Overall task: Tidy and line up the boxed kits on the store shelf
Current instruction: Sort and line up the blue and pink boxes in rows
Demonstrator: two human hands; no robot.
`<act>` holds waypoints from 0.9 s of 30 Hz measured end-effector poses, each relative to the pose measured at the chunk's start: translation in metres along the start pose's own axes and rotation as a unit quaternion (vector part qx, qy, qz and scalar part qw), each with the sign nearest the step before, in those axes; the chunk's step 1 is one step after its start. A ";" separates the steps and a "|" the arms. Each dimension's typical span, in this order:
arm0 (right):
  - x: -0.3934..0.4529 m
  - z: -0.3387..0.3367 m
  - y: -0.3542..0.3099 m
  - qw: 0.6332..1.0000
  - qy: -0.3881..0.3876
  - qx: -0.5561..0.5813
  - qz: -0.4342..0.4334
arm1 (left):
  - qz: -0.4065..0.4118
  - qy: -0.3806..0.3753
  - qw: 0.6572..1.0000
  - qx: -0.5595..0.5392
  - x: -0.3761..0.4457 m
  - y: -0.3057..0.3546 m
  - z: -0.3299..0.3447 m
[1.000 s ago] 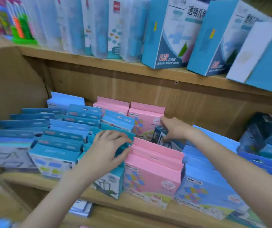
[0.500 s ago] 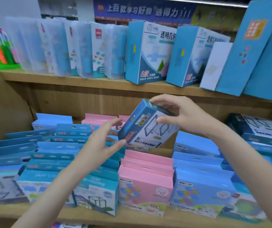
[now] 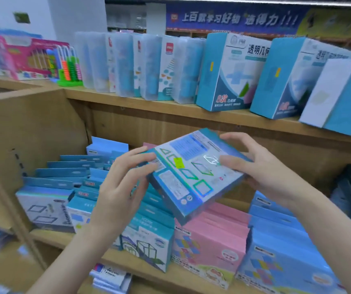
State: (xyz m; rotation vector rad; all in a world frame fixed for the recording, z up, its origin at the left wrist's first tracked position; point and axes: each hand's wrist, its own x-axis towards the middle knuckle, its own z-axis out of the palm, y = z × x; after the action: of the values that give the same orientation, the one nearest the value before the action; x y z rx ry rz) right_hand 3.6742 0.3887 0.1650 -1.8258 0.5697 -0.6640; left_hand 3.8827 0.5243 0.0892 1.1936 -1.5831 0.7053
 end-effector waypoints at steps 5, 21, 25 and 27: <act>0.012 0.005 0.006 0.997 0.058 -0.032 -0.045 | -0.160 -0.063 0.984 0.038 -0.025 -0.013 -0.010; 0.034 0.095 -0.017 0.989 -0.027 -0.107 -0.095 | -0.330 -0.077 0.903 -0.265 -0.048 -0.063 -0.098; 0.038 0.133 -0.026 0.968 0.014 -0.202 -0.148 | -0.365 -0.138 0.852 -0.348 -0.055 -0.084 -0.122; 0.041 0.151 -0.029 0.965 0.025 -0.190 -0.179 | -0.376 -0.175 0.848 -0.330 -0.068 -0.100 -0.137</act>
State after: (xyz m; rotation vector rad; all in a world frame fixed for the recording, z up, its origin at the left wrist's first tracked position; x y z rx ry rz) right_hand 3.8085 0.4732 0.1570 -2.3095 0.4199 -0.8901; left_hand 4.0268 0.6331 0.0612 1.2874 -1.2916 -0.5651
